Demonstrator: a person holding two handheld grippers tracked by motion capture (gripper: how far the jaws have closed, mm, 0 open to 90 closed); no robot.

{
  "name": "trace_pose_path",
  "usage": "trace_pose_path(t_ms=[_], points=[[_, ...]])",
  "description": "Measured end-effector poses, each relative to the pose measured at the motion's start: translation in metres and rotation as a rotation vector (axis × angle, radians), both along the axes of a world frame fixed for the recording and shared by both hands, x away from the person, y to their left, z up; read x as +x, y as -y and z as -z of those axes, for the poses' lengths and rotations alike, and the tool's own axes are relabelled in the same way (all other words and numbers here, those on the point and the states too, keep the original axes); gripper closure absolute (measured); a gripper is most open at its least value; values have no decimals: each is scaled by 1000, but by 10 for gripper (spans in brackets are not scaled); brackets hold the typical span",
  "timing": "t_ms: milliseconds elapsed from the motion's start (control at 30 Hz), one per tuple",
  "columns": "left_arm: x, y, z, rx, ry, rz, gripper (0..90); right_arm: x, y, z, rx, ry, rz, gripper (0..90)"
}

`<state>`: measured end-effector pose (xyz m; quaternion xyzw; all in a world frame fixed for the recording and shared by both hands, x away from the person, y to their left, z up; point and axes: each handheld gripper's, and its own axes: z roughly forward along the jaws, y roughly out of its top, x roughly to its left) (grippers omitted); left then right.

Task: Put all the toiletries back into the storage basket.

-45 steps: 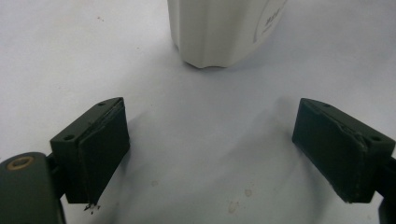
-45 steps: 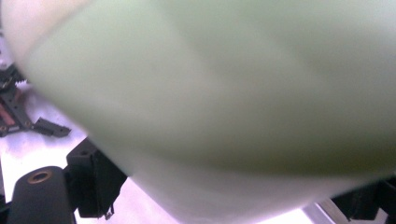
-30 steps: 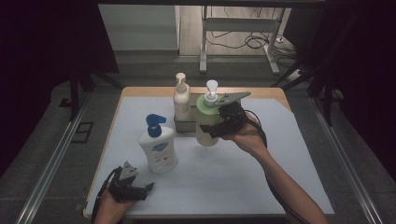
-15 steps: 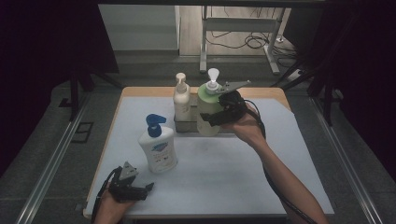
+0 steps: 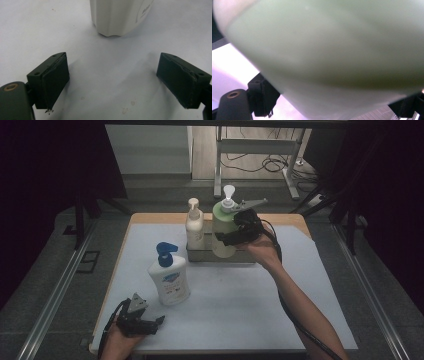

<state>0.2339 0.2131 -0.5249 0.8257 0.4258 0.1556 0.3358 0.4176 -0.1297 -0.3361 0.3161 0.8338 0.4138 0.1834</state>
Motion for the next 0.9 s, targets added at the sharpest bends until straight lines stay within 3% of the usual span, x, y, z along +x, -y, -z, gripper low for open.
trace_pose_path(t_ms=[300, 900], points=[[0, 0, 0, -2, 0, 0, 106, 13, -5, -3, 1, 13, 32, 131], [0, 0, 0, 2, -2, 1, 107, 35, -11, 8, -7, 23, 88, 131]])
